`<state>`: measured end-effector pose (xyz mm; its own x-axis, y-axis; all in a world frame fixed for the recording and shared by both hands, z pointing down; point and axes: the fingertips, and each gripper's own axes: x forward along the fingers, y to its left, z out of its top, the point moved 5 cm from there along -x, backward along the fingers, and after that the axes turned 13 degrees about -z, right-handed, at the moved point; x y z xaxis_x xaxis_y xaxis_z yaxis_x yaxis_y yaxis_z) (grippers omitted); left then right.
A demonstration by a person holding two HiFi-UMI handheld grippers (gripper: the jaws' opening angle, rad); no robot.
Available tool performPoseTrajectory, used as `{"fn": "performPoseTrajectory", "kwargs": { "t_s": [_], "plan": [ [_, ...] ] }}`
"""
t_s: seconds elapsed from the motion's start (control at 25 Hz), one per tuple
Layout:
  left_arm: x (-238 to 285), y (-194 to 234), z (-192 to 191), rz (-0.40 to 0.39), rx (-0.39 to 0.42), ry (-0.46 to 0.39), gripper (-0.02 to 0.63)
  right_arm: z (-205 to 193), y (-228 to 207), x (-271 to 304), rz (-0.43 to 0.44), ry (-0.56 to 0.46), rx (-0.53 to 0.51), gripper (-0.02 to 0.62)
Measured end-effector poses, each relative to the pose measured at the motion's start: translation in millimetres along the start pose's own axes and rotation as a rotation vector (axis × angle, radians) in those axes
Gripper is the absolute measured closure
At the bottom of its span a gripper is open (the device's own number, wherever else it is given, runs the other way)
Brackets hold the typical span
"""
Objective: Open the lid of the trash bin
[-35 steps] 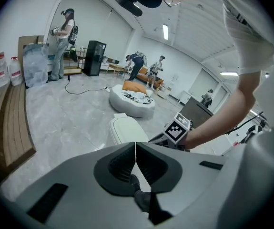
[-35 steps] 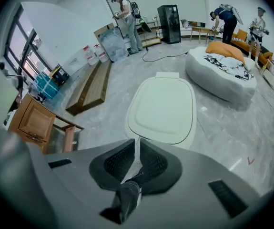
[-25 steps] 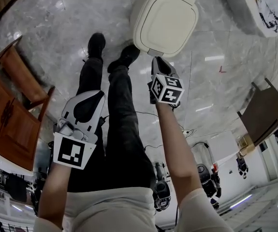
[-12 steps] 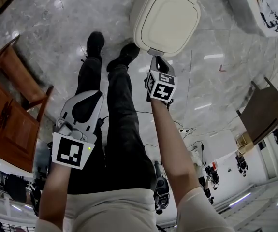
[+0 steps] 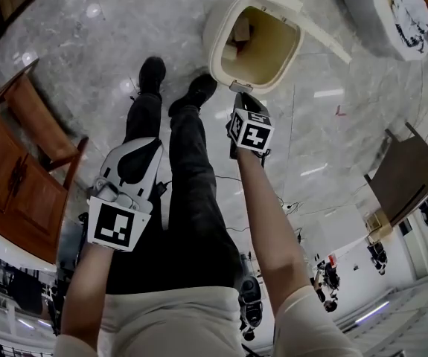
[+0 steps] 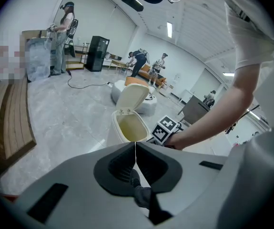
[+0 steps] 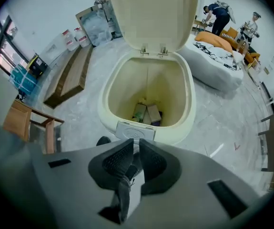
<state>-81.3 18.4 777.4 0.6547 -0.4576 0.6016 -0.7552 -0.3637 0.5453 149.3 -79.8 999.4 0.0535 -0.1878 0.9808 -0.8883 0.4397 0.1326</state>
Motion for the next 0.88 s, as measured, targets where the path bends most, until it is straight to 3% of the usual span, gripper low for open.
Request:
{"fn": "performPoseTrajectory", "kwargs": {
  "t_s": [0.24, 0.68, 0.88],
  "plan": [
    [-12.2, -8.5, 20.6, 0.001, 0.026, 0.007, 0.588, 9.0, -7.8, -11.0, 0.068, 0.043, 0.032, 0.545],
    [-29.6, -39.7, 74.2, 0.004, 0.069, -0.020, 0.588, 53.4, -43.6, -95.8, 0.107, -0.081, -0.049, 0.546],
    [-39.6, -56.9, 96.7, 0.012, 0.086, -0.010, 0.588, 68.4, -56.2, -143.6, 0.152, -0.140, -0.039, 0.546]
  ]
}}
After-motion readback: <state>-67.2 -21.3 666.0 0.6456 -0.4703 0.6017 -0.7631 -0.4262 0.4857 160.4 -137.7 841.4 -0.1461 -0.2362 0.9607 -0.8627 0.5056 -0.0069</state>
